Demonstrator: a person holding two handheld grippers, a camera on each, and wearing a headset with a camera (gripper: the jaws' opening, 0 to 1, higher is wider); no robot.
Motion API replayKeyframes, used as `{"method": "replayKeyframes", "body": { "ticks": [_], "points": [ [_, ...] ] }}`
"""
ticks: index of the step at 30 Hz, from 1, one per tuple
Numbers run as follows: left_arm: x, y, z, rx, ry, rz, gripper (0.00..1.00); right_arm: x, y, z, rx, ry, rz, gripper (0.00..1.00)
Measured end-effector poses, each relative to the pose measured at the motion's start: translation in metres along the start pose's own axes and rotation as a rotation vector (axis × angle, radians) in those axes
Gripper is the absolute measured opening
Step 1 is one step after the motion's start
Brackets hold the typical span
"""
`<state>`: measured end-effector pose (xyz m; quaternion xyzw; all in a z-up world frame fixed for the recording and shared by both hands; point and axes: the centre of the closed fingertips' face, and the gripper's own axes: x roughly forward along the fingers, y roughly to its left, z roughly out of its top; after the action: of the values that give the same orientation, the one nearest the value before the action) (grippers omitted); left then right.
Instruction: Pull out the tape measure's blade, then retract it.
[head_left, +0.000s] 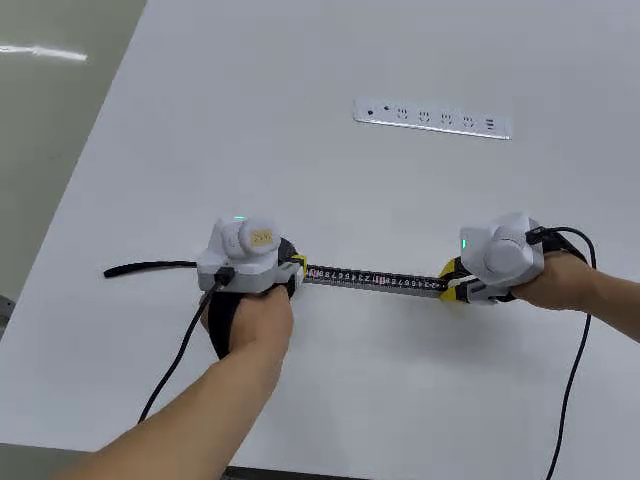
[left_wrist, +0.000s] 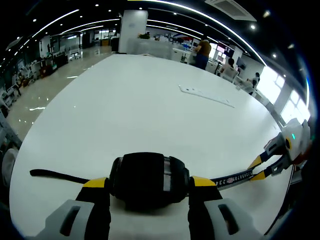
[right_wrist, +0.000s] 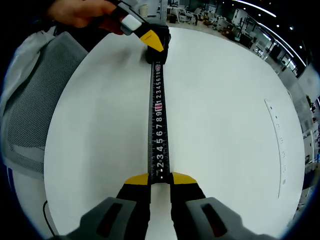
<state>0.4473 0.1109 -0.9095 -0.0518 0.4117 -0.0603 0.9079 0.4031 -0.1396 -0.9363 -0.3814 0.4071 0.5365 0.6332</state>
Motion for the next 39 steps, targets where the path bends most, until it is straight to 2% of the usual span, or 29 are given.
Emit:
{"method": "replayKeyframes", "body": {
  "ticks": [19,32,39],
  "points": [
    [0.000,0.001,0.000,-0.005,-0.008,-0.002,0.59,0.009,-0.004,0.011,0.017,-0.021,-0.027,0.14],
    [0.000,0.001,0.000,-0.009,-0.006,-0.003,0.59,0.014,-0.004,0.024,0.015,-0.037,-0.035,0.14],
    [-0.001,0.001,0.000,-0.008,-0.005,-0.003,0.59,0.018,-0.003,0.037,0.010,-0.055,-0.033,0.14]
  ]
}}
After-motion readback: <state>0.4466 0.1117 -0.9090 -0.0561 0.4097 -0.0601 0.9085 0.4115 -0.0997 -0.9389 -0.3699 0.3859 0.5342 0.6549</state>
